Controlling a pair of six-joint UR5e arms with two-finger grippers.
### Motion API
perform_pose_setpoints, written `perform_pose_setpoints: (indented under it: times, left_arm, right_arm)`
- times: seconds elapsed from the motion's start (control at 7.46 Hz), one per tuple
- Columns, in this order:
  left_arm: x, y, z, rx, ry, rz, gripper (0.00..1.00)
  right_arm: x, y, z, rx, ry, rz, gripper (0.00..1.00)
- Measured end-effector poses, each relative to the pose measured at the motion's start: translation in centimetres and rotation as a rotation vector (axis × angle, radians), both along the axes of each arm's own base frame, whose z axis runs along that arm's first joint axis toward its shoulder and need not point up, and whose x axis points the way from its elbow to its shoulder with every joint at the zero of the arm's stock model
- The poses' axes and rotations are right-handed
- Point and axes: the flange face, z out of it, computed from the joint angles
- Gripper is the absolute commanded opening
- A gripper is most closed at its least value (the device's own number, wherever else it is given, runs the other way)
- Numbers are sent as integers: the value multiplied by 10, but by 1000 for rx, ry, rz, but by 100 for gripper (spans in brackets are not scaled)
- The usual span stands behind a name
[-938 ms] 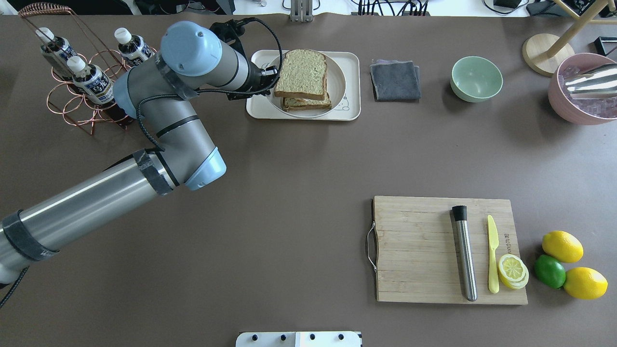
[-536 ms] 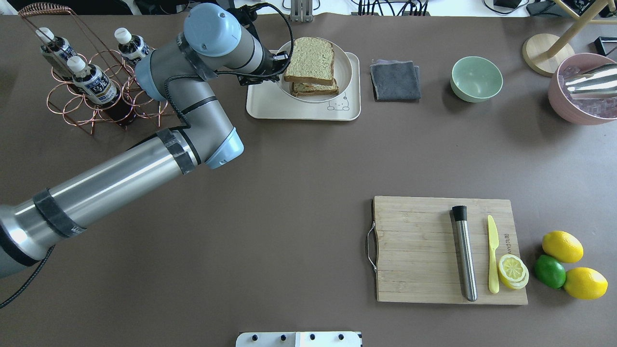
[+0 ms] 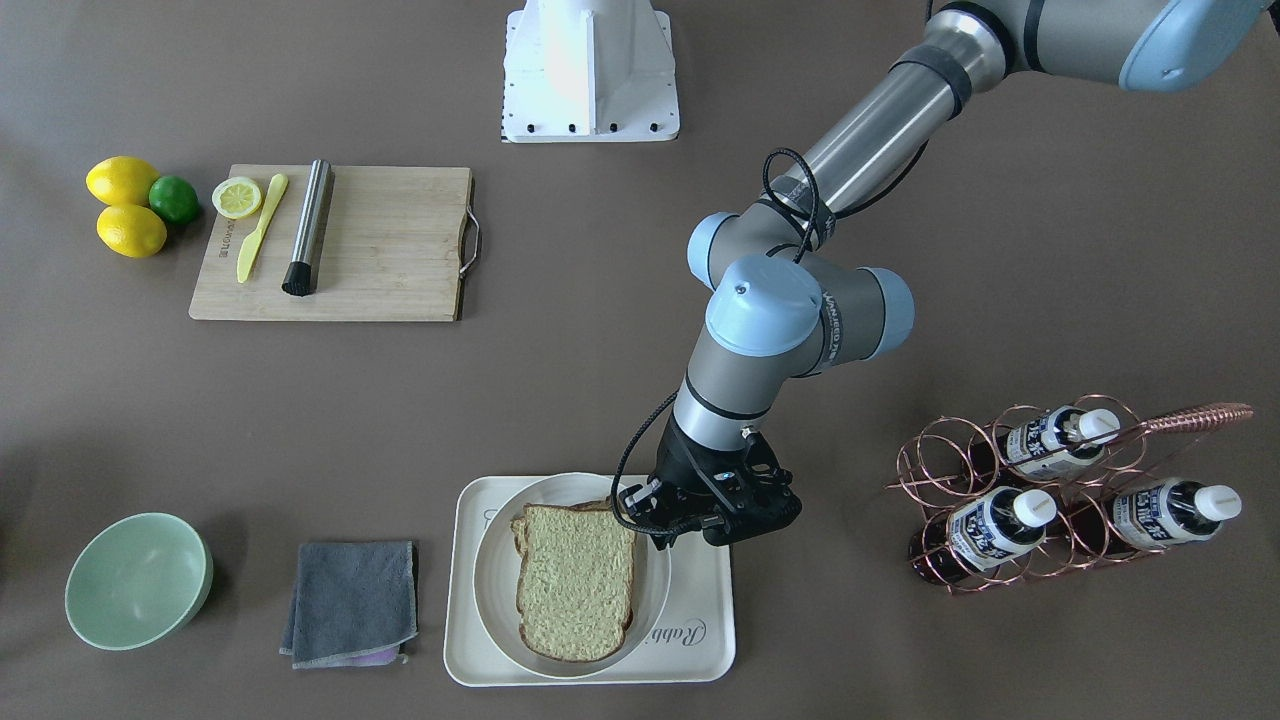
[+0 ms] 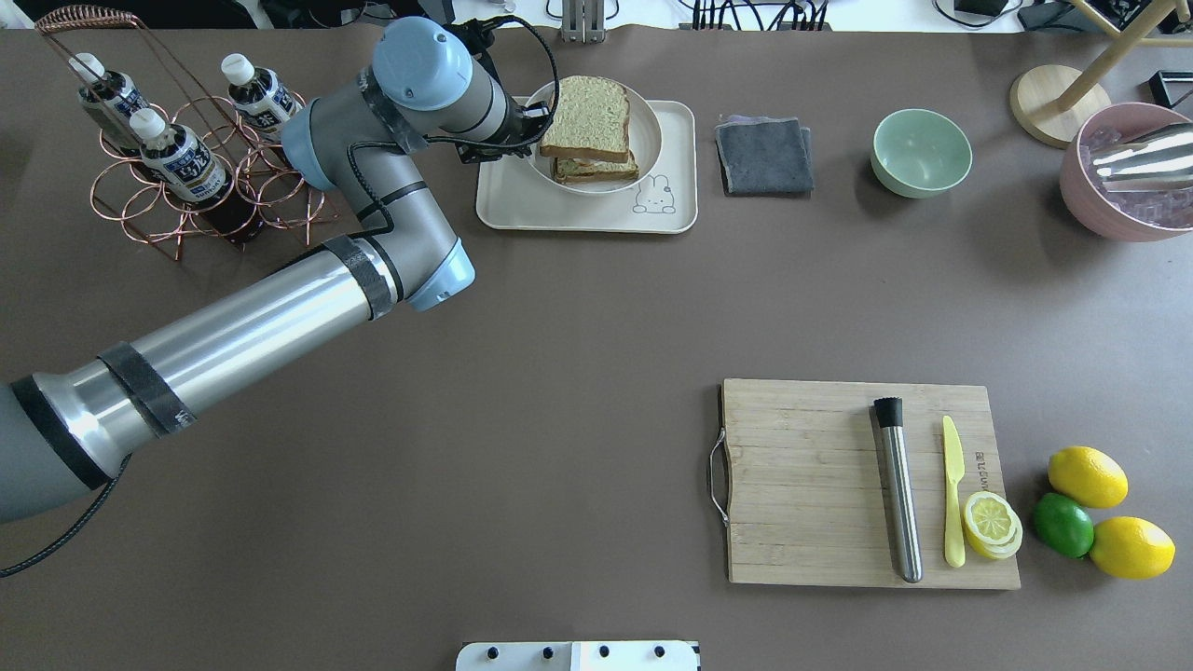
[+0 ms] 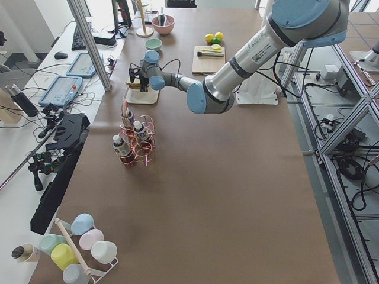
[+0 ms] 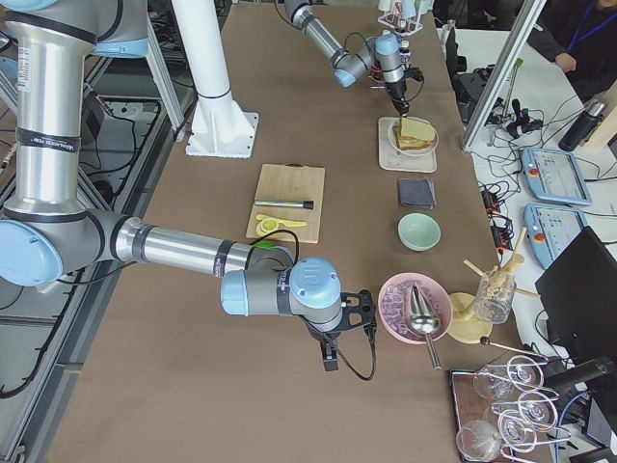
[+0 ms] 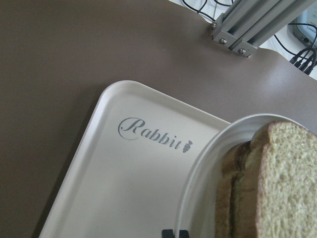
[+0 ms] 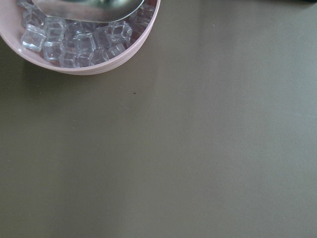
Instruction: Make sandwich and place on tray
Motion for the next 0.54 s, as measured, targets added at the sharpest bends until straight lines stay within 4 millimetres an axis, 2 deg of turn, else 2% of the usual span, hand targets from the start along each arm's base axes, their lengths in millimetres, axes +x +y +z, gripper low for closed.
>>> perform_pose_setpoints:
  times: [0.13,0.27,0.4,0.54]
  left_arm:
    - [2,-1,5,1,-1,0,0]
    - [4,0,6,7,3,2,32]
    - [6,2,4,15,10,5,98]
    - [6,4,3,29,15,10,99]
  right_arm:
    - [0,0,0,0,0,0,100]
    - [0,0,0,0,0,0,100]
    - [0,1,1,-2,0,-1,100]
    - [0,1,3,-5,0,-1,100]
